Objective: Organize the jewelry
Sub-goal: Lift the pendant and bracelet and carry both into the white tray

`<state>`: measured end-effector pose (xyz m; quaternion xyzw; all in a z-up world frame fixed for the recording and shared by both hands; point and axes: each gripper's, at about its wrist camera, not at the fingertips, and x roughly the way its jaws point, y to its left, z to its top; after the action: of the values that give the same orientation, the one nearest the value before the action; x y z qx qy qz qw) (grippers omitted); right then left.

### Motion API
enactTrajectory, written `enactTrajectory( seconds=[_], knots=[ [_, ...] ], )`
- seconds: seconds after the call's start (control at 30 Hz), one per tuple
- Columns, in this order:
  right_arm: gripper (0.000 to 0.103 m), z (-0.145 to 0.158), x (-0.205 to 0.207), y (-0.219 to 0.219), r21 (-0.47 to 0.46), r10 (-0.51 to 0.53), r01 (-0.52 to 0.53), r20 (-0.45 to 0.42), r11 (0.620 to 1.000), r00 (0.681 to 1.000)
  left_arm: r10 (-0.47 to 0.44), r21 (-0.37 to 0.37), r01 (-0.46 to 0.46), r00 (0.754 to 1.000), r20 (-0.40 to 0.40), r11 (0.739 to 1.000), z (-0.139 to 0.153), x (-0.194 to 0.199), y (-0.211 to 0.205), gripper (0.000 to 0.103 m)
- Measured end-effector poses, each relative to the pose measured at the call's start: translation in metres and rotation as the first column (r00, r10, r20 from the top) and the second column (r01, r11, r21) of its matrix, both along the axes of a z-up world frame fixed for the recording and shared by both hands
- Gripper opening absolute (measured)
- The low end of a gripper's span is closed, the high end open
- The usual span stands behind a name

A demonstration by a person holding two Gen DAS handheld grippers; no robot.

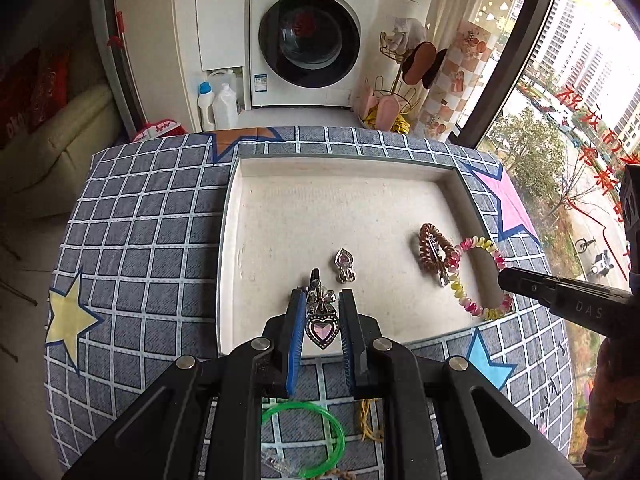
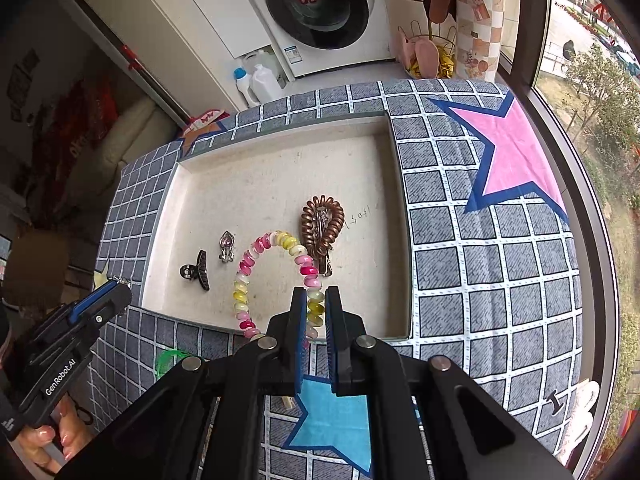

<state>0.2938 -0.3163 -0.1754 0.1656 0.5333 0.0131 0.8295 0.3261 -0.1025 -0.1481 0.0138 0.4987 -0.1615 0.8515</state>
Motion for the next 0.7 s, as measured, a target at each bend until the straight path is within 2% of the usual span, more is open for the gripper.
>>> enactTrajectory(
  seconds=[0.23,0.4,0.7],
  knots=[
    [0.009,-0.009,0.032,-0.007,0.000,-0.003,0.003,-0.002,1.000,1.000,0.039,0.021,-0.039,0.999,-0.005,0.999,-0.016,0.035,-0.014,0.029],
    [0.009,-0.015,0.052,-0.013,0.002,-0.009,0.009,-0.005,1.000,1.000,0.031,0.066,-0.030,1.000,-0.004,0.997,-0.029,0.051,-0.027,0.029],
    [0.009,-0.035,0.073,-0.018,-0.002,-0.002,0.002,-0.042,1.000,0.999,0.026,0.094,-0.021,0.998,-0.052,0.995,-0.054,0.069,-0.043,0.029]
  ],
)
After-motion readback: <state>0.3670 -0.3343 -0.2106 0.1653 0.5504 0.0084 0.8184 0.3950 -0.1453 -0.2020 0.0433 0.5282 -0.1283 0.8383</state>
